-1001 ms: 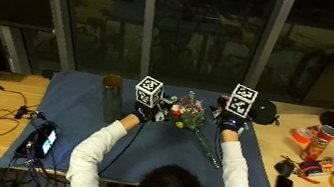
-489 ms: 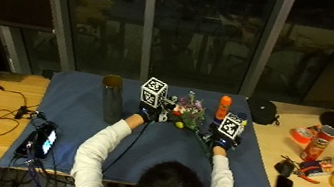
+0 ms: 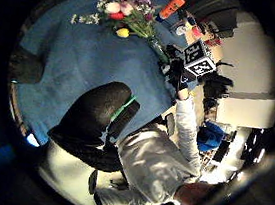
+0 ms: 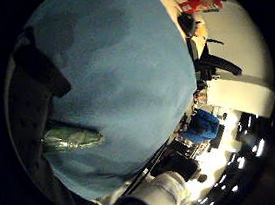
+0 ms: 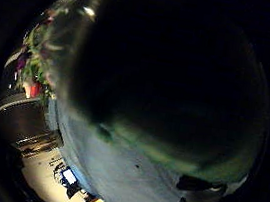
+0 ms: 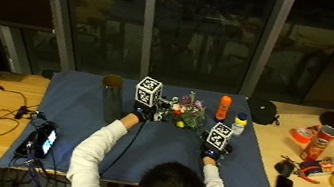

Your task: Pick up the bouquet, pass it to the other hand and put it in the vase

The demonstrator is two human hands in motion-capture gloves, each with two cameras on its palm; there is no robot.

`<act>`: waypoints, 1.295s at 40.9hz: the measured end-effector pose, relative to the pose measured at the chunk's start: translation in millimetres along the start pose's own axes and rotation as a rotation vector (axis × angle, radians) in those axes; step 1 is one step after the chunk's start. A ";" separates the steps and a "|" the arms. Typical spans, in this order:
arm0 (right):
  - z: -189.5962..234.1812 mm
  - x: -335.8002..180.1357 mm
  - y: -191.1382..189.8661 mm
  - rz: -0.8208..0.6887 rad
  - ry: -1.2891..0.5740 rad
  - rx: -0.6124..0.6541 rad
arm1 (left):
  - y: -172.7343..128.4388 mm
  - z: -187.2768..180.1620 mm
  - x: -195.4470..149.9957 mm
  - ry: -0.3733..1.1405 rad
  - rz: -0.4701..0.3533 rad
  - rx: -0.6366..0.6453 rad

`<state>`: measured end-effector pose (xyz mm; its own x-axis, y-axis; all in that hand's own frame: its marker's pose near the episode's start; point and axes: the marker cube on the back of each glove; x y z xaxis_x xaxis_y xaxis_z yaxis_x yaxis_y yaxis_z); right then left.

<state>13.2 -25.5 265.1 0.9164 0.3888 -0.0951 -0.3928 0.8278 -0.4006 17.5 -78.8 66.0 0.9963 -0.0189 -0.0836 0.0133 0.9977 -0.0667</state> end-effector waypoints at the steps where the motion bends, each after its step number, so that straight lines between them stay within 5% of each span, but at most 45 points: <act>1: -1.9 1.4 -1.2 0.006 -0.007 0.017 | 0.6 0.3 -0.8 0.007 -0.005 -0.001; 13: -16.8 6.2 -28.4 -0.053 -0.326 0.223 | 11.7 -4.6 -16.2 0.091 -0.083 -0.011; 19: -35.4 -15.3 -19.5 -0.177 -0.675 0.158 | 50.6 -35.8 -17.4 0.100 -0.305 -0.176; 29: -92.3 -33.3 12.4 -0.177 -0.992 0.099 | 27.4 -41.5 -31.3 0.539 -0.158 0.118; 32: -117.5 -42.5 20.3 -0.247 -1.104 0.160 | 23.7 -49.8 -22.6 0.783 -0.070 0.204; 41: -171.4 -76.1 41.0 -0.473 -1.334 0.312 | 0.6 -45.5 -18.1 1.385 -0.109 0.073; 47: -172.8 -110.1 53.5 -0.576 -1.396 0.255 | -24.5 -41.6 -18.8 1.515 -0.118 0.103; 53: -161.7 -137.7 76.1 -0.778 -1.403 0.186 | -30.1 -43.2 -5.9 1.483 -0.031 0.072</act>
<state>-130.4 -81.4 100.4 0.1399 -0.1688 0.9757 0.0103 0.9856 0.1690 7.6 -111.5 25.5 0.0036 -0.0435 -0.9990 0.0811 0.9958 -0.0430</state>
